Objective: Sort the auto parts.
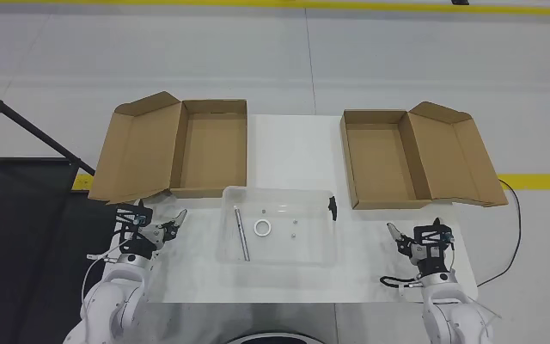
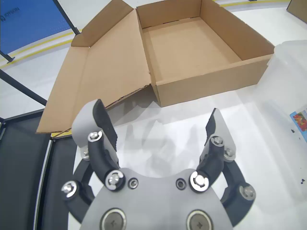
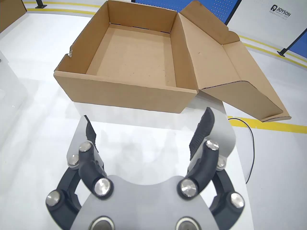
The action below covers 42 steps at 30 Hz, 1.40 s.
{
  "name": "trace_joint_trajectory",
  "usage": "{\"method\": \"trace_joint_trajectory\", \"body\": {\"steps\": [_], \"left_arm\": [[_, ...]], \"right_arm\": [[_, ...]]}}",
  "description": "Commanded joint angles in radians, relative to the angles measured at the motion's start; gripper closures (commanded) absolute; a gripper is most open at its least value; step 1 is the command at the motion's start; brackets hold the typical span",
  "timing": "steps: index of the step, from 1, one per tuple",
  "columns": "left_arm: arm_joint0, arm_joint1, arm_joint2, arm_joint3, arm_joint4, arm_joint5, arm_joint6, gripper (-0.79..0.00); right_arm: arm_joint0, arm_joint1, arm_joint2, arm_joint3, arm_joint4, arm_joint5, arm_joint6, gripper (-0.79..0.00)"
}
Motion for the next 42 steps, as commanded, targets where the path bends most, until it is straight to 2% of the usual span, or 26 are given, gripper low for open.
{"method": "trace_joint_trajectory", "body": {"steps": [1, 15, 19, 23, 29, 36, 42], "left_arm": [[0.0, 0.0, 0.0, 0.0, 0.0, 0.0, 0.0, -0.784], [-0.002, -0.002, 0.002, -0.005, -0.008, 0.005, 0.0, -0.785], [0.014, -0.008, 0.014, -0.028, 0.003, 0.049, 0.004, -0.785], [0.036, -0.014, 0.02, -0.041, 0.006, 0.098, 0.022, -0.785], [0.036, -0.014, 0.02, -0.041, 0.006, 0.098, 0.022, -0.785], [0.036, -0.014, 0.02, -0.041, 0.006, 0.098, 0.022, -0.785], [0.036, -0.014, 0.02, -0.041, 0.006, 0.098, 0.022, -0.785]], "right_arm": [[0.0, 0.0, 0.0, 0.0, 0.0, 0.0, 0.0, -0.785], [0.004, 0.0, 0.007, 0.007, 0.01, -0.023, -0.016, -0.785], [0.027, 0.005, 0.028, -0.039, 0.004, -0.106, 0.013, -0.785], [0.069, 0.014, 0.032, -0.101, -0.021, -0.239, 0.08, -0.785], [0.22, 0.021, -0.063, -0.142, -0.005, -0.453, 0.242, -0.785], [0.38, 0.013, -0.211, -0.172, 0.041, -0.568, 0.329, -0.785], [0.38, 0.013, -0.211, -0.172, 0.041, -0.568, 0.329, -0.785]]}}
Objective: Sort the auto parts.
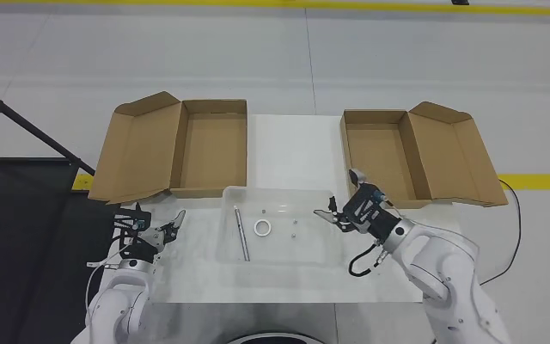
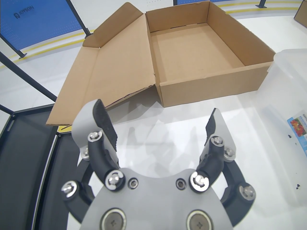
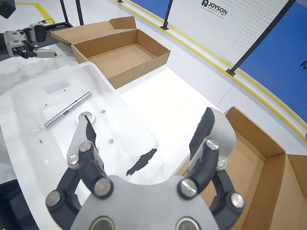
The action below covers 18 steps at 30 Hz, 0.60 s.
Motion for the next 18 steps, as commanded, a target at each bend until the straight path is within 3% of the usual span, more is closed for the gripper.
{"method": "trace_joint_trajectory", "body": {"steps": [1, 9, 14, 18], "left_arm": [[0.0, 0.0, 0.0, 0.0, 0.0, 0.0, 0.0, -0.785], [0.0, 0.0, 0.0, 0.0, 0.0, 0.0, 0.0, -0.785], [0.0, 0.0, 0.0, 0.0, 0.0, 0.0, 0.0, -0.785], [0.0, 0.0, 0.0, 0.0, 0.0, 0.0, 0.0, -0.785]], "right_arm": [[0.0, 0.0, 0.0, 0.0, 0.0, 0.0, 0.0, -0.785], [-0.002, 0.0, -0.003, 0.001, 0.003, -0.002, -0.005, -0.785], [0.028, 0.001, -0.047, 0.011, 0.007, -0.073, 0.014, -0.785], [0.089, 0.001, -0.096, 0.037, 0.045, -0.14, 0.107, -0.785]]}}
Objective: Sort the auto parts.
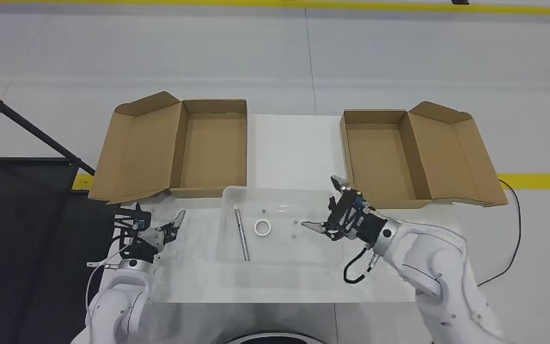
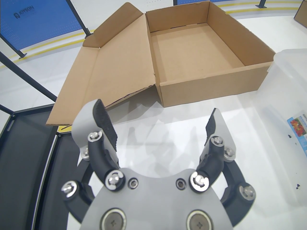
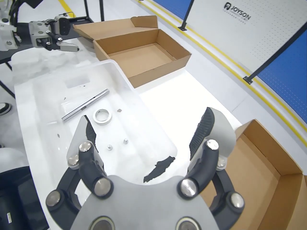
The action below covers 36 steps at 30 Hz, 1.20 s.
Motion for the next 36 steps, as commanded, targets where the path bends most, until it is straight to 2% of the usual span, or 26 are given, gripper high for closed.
{"method": "trace_joint_trajectory", "body": {"steps": [1, 9, 10, 11, 12, 13, 16, 20, 24, 36], "left_arm": [[0.0, 0.0, 0.0, 0.0, 0.0, 0.0, 0.0, -0.785], [0.0, 0.0, 0.0, 0.0, 0.0, 0.0, 0.0, -0.785], [0.0, 0.0, 0.0, 0.0, 0.0, 0.0, 0.0, -0.785], [0.0, 0.0, 0.0, 0.0, 0.0, 0.0, 0.0, -0.785], [0.0, 0.0, 0.0, 0.0, 0.0, 0.0, 0.0, -0.785], [0.0, 0.0, 0.0, 0.0, 0.0, 0.0, 0.0, -0.785], [0.0, 0.0, 0.0, 0.0, 0.0, 0.0, 0.0, -0.785], [0.0, 0.0, 0.0, 0.0, 0.0, 0.0, 0.0, -0.785], [0.0, 0.0, 0.0, 0.0, 0.0, 0.0, 0.0, -0.785], [0.0, 0.0, 0.0, 0.0, 0.0, 0.0, 0.0, -0.785]], "right_arm": [[0.042, -0.001, -0.026, 0.017, 0.028, -0.024, 0.065, -0.785], [0.211, -0.009, -0.157, 0.111, 0.188, -0.125, 0.322, -0.785], [0.227, -0.01, -0.172, 0.128, 0.202, -0.121, 0.347, -0.705], [0.243, -0.012, -0.186, 0.143, 0.212, -0.115, 0.369, -0.579], [0.257, -0.014, -0.201, 0.158, 0.221, -0.112, 0.385, -0.391], [0.269, -0.015, -0.217, 0.177, 0.227, -0.113, 0.399, -0.314], [0.304, -0.019, -0.255, 0.221, 0.222, -0.116, 0.432, -0.234], [0.335, -0.023, -0.296, 0.277, 0.218, -0.121, 0.464, -0.222], [0.362, -0.028, -0.329, 0.324, 0.206, -0.097, 0.472, -0.259], [0.44, -0.051, -0.427, 0.452, 0.159, -0.032, 0.479, -0.289]]}}
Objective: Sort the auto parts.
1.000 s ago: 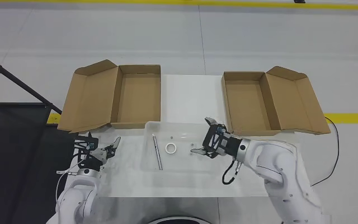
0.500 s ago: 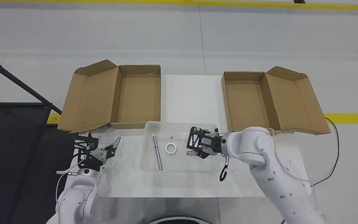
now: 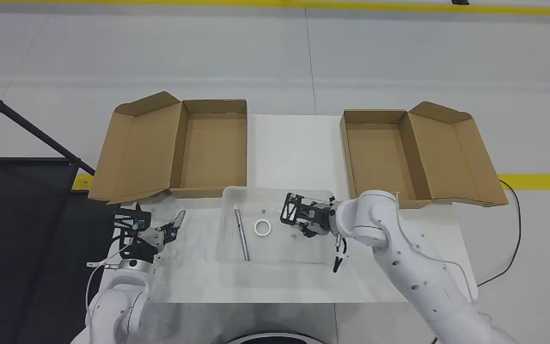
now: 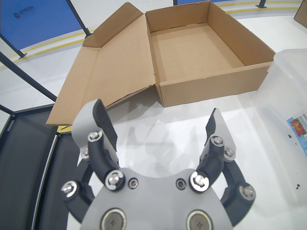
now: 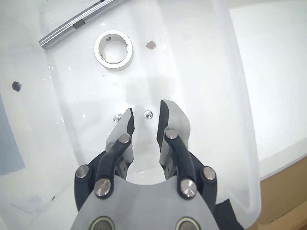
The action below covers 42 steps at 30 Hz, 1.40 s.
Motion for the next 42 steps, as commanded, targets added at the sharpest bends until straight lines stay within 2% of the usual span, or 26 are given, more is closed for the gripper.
{"method": "trace_joint_trajectory", "body": {"steps": [1, 6, 11, 14, 20, 35, 42], "left_arm": [[0.0, 0.0, 0.0, 0.0, 0.0, 0.0, 0.0, -0.785], [0.0, 0.0, 0.0, 0.0, 0.0, 0.0, 0.0, -0.785], [0.0, 0.0, 0.0, 0.0, 0.0, 0.0, 0.0, -0.785], [0.0, 0.0, 0.0, 0.0, 0.0, 0.0, 0.0, -0.785], [0.0, 0.0, 0.0, 0.0, 0.0, 0.0, 0.0, -0.785], [0.0, 0.0, 0.0, 0.0, 0.0, 0.0, 0.0, -0.785], [0.0, 0.0, 0.0, 0.0, 0.0, 0.0, 0.0, -0.785]], "right_arm": [[0.011, -0.003, -0.01, 0.016, -0.001, 0.006, -0.001, -0.286], [0.027, -0.008, -0.028, 0.05, 0.01, 0.004, 0.001, -0.271], [0.036, -0.01, -0.038, 0.066, 0.024, -0.005, 0.001, -0.139], [0.04, -0.01, -0.04, 0.074, 0.028, -0.008, -0.001, 0.0], [0.032, 0.001, 0.008, 0.034, 0.047, -0.018, -0.074, 0.0], [-0.085, 0.062, 0.267, -0.23, 0.029, -0.099, -0.357, 0.0], [-0.092, 0.065, 0.283, -0.25, 0.012, -0.098, -0.368, 0.0]]}}
